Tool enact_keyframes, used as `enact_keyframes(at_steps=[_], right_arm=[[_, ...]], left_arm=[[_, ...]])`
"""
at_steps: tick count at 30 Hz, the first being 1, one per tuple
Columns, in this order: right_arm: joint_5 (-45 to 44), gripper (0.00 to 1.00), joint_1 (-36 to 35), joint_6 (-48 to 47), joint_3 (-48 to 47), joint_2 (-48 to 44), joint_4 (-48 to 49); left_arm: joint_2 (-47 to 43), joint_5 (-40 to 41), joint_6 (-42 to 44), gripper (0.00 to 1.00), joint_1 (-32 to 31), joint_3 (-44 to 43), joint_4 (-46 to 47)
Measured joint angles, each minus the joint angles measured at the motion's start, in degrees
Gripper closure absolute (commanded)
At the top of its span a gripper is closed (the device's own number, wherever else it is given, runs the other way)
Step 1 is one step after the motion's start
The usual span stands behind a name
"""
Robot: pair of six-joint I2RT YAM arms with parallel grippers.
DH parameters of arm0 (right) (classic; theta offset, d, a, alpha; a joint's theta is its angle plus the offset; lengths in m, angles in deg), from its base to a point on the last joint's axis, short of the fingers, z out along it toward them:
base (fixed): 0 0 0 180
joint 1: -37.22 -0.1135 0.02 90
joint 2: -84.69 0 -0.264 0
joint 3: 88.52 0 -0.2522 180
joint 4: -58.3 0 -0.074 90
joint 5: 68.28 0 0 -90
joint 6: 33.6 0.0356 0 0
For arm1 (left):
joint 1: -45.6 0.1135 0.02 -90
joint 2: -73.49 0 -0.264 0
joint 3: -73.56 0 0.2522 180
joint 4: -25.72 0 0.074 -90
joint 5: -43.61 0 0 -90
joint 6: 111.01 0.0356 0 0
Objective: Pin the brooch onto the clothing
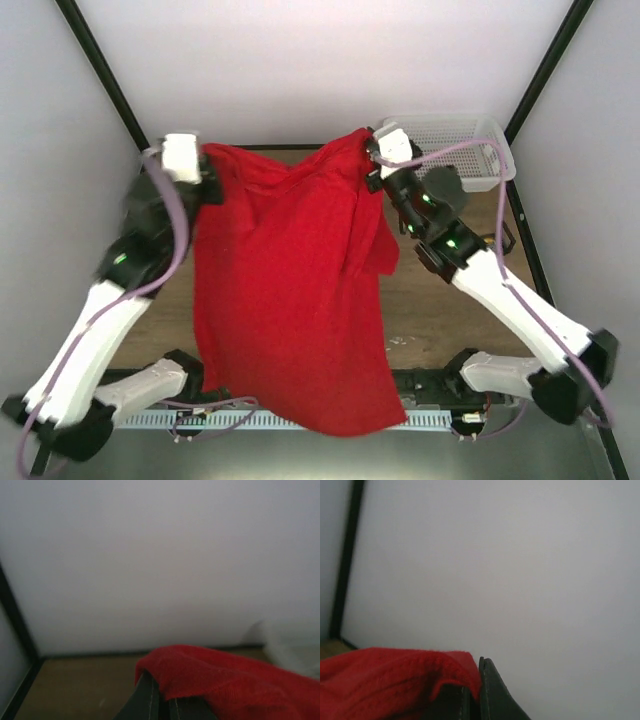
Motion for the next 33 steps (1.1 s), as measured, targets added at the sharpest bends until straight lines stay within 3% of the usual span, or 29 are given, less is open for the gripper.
enact_keyframes(at_steps=[2,3,4,5,7,8,10,12,15,22,27,33], right_arm=[[3.4,0.99,6.1,1.6,2.7,5.4,3.8],[4.8,0.87,8.8,2.3,3.2,9.5,6.2],[5.7,0.66,10.5,2.6,3.1,13.4,8.4],[6.4,0.43,12.1,3.1,2.4,18.1,10.6],[7.4,0.2,14.4,2.9,-1.9,29.1,13.1],[7.0,0.13,15.1,2.7,-7.2,36.2,11.3],[5.6,0.01,15.7,3.2,-18.3,47.5,5.2],[3.7,0.0,16.0,4.7,-29.6,56.3,-4.2],[2.3,0.0,16.1,6.8,-32.4,58.8,-15.6],[6.5,0.0,16.2,16.9,-32.0,51.8,-33.0],[18.0,0.0,16.2,24.5,-21.5,40.8,-34.6],[32.4,0.0,16.2,32.8,0.4,32.0,-31.4]], left_arm=[[7.1,1.9,-1.1,1.0,2.6,3.8,2.7],[11.7,2.2,-2.2,1.0,5.4,6.4,5.2],[14.9,2.1,-3.1,0.97,7.3,7.8,6.3],[19.6,1.9,-4.1,0.82,10.3,8.8,7.6],[29.6,1.7,-5.7,0.43,14.9,7.5,9.2],[36.1,1.1,-6.6,0.29,17.3,4.0,7.7],[48.3,0.1,-7.1,0.13,20.3,-5.0,5.8],[54.9,-0.7,-6.8,0.01,21.9,-10.4,3.9],[55.6,-3.1,-6.2,0.0,22.5,-11.1,-0.7],[37.2,-12.4,-6.8,0.03,22.4,-3.7,-3.7],[22.7,-31.4,-13.5,0.05,21.6,12.5,3.1],[20.3,-42.6,-24.3,0.04,10.4,33.2,10.5]])
